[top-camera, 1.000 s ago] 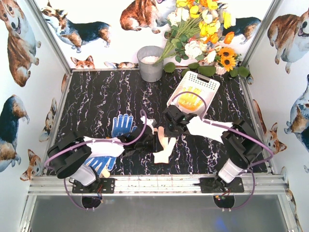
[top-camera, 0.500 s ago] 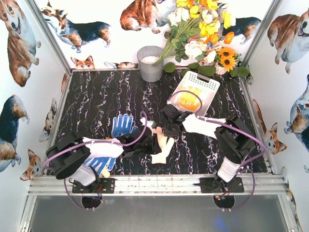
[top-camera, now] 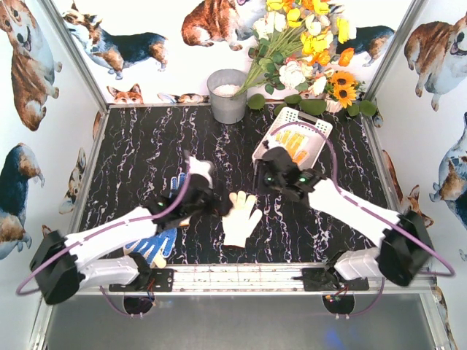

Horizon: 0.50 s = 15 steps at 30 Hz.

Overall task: Put the gloves into the storage basket
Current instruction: Place the glove at the center of the board.

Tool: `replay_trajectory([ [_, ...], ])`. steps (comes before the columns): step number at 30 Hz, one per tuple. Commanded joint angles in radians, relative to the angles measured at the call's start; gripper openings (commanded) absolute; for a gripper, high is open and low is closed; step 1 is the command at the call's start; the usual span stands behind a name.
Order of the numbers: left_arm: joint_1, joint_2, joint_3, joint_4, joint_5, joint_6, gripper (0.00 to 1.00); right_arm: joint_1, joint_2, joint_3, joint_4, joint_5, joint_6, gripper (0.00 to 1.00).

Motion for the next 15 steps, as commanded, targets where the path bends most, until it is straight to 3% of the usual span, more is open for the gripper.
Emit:
replay_trajectory([
  [1,0.207,-0.060,0.025,-0.283,-0.095,0.046,0.90,-0.044,-0.108,-0.052,-0.032,0.054,-0.020,0.33],
  [5,0.498,-0.093,0.010,-0.378,-0.068,0.104,0.90,-0.124,-0.200,-0.079,-0.099,0.029,-0.012,0.33],
  [9,0.759,-0.126,-0.014,-0.424,-0.094,0.111,0.96,-0.186,-0.310,-0.103,-0.175,0.032,-0.015,0.33],
  [15,1.119,-0.135,-0.045,-0.446,-0.119,0.050,1.00,-0.271,-0.440,-0.147,-0.253,0.018,-0.013,0.34],
])
